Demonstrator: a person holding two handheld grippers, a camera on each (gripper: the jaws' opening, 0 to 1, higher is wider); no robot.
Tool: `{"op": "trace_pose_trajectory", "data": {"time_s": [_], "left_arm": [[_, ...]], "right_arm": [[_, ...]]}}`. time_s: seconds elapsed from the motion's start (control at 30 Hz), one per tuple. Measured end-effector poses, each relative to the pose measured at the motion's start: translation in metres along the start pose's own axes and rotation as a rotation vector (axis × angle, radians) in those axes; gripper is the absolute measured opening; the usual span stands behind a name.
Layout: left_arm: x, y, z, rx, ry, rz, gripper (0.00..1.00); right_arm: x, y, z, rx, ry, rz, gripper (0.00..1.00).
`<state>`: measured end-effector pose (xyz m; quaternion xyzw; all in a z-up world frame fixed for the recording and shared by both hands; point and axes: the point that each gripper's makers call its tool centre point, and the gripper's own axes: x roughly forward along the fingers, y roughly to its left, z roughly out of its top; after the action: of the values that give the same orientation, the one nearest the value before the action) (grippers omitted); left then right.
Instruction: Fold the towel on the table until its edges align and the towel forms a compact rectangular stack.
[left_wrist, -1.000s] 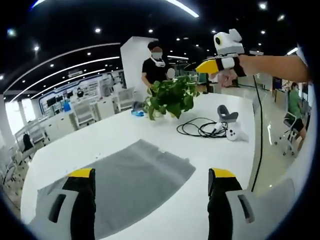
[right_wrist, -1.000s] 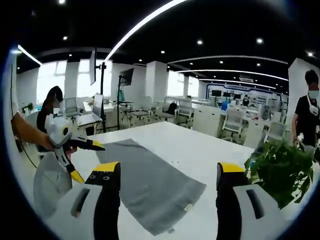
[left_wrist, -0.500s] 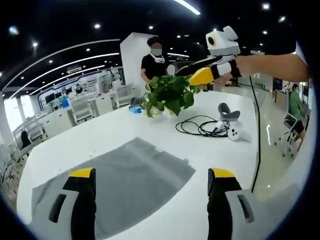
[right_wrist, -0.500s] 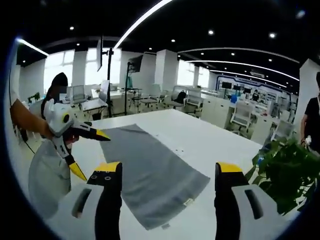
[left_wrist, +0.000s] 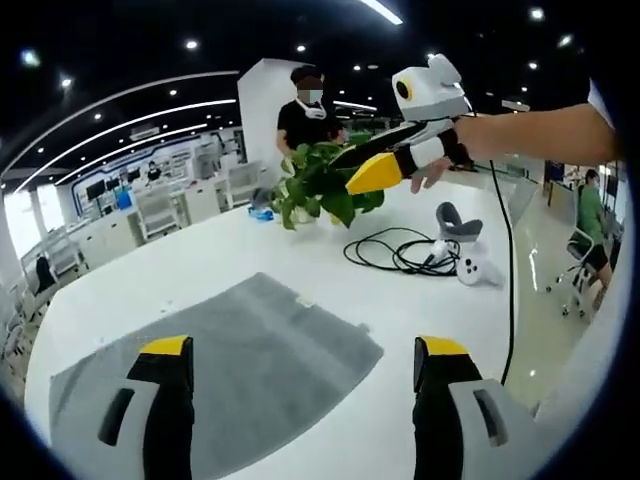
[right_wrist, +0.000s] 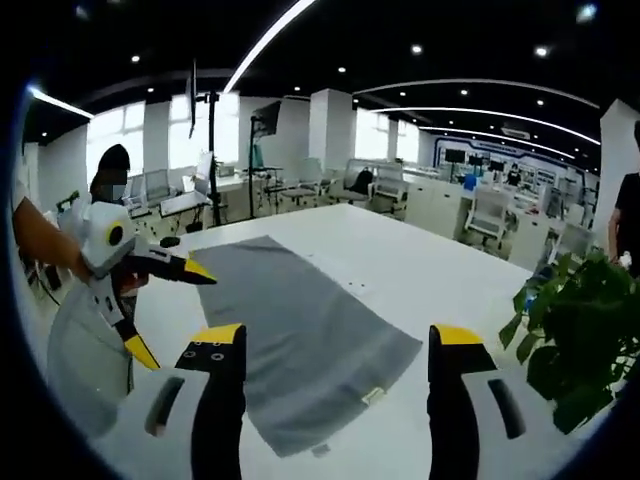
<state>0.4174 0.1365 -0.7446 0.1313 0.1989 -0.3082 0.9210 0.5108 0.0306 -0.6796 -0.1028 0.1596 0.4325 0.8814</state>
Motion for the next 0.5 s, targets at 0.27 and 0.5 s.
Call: {"op": "trace_pose_trajectory", "data": {"time_s": [0.27,0.5], "left_arm": [[0.033,-0.007,-0.010,-0.011,0.025,-0.025,0.92],[0.053,-0.004,-0.023,-0.019,0.050,-0.039,0.90]], "right_arm": [[0.019,-0.021,-0.011,0.039,0.010,0.003,0.74],[0.038,-0.033,-0.026,0.055,0.035,0.010,0.73]]}}
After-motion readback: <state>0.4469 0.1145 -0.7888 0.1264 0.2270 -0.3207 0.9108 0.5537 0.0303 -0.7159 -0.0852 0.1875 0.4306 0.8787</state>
